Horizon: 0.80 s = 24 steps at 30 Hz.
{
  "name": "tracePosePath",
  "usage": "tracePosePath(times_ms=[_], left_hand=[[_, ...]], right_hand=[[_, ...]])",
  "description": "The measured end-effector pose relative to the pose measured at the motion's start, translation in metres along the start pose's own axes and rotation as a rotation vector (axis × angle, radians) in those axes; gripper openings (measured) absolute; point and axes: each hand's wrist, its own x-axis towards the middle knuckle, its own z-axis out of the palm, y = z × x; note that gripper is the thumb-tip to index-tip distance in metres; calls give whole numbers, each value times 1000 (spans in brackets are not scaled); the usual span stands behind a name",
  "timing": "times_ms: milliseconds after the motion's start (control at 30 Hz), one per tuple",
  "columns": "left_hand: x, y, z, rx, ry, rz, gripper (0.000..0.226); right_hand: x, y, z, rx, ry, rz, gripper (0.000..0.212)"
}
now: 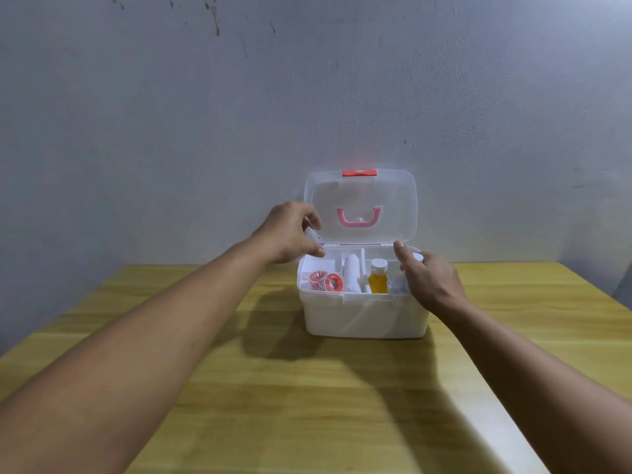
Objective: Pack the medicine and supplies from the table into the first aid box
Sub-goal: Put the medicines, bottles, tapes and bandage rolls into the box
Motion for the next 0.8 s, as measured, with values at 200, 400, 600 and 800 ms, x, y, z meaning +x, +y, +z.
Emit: tracePosePath(times_ms=[200,400,600,800], left_hand=[[9,-2,31,-145,39,-2,68],[4,-8,39,-203,47,-12,35],[-13,-15,31,-233,-275,-3,21],[-19,-28,36,-191,-53,-6,25]], right_hand=[[2,3,1,-10,4,-10,73],[4,4,3,-9,3,-2,73],[3,4,3,-19,8,8,74],[2,2,2,-16,2,29,75]])
